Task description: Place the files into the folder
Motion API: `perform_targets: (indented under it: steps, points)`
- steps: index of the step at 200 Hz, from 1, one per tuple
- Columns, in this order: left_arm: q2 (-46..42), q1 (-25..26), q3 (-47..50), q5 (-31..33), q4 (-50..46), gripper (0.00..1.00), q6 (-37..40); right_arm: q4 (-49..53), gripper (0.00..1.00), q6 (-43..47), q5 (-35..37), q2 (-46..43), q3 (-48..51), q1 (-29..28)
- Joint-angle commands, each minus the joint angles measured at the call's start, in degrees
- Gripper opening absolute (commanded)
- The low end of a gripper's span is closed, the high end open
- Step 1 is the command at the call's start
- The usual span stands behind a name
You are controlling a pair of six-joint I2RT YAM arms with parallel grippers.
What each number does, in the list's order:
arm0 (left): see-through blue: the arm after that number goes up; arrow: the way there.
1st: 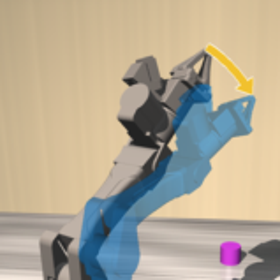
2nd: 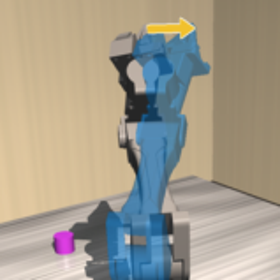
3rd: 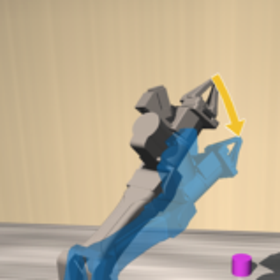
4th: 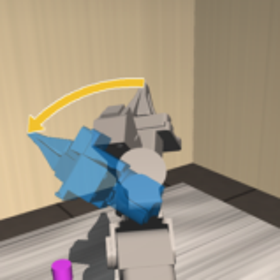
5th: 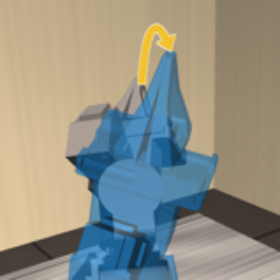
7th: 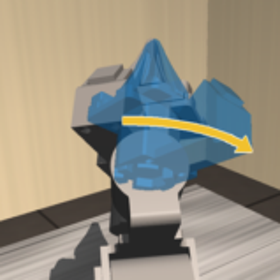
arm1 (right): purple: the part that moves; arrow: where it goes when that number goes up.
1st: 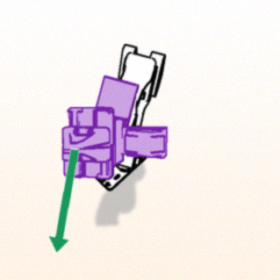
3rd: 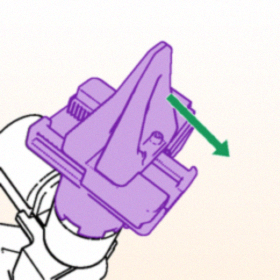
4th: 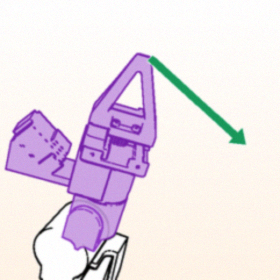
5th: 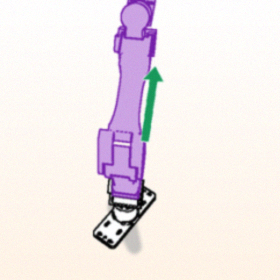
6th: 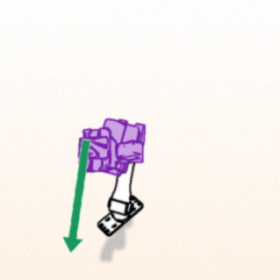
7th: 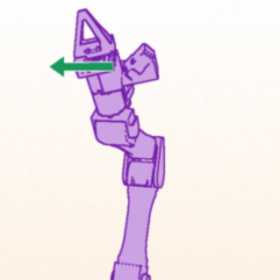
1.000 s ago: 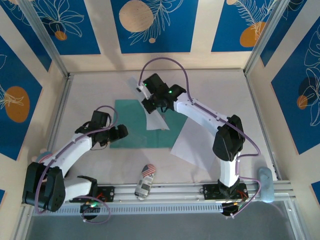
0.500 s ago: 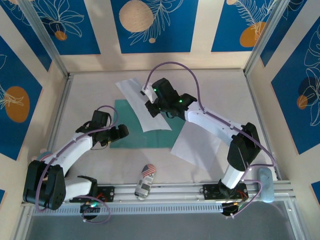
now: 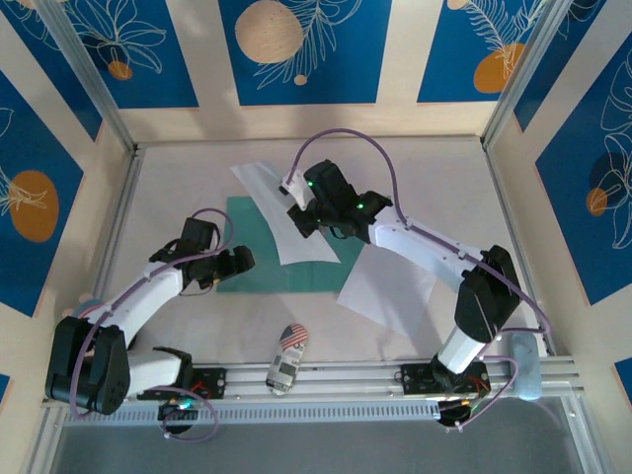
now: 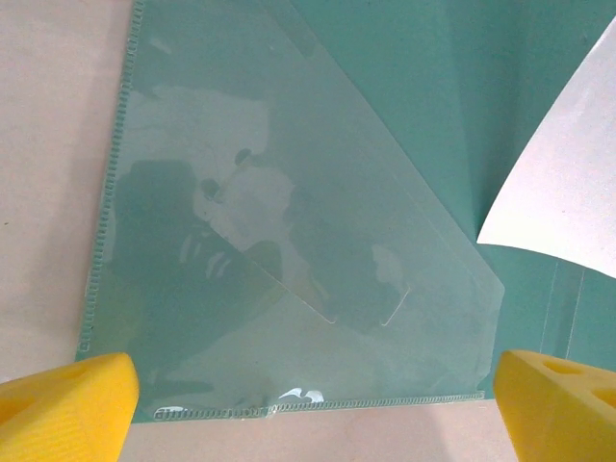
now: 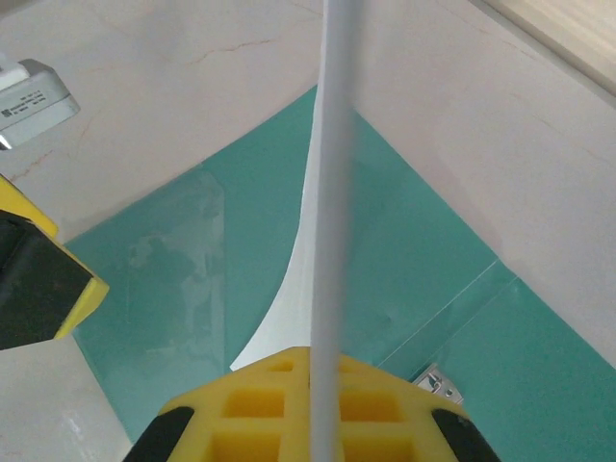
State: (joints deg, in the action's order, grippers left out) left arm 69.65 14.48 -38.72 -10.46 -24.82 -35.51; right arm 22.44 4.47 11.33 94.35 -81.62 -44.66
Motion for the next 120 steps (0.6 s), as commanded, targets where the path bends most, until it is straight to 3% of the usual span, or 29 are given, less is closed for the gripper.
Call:
perform_targets:
  steps: [1, 120]
  points:
    - [0.70, -0.27, -1.58, -0.97, -1.52, 0.95, 0.81, -0.42, 0.00, 0.23, -2.75, -3.26, 1.11, 0.04]
    - [0.40, -0.24, -1.31, -0.53, -2.44, 0.96, 1.23, -3.51, 0.00, -3.08, -9.72, -8.38, 9.10, 4.04]
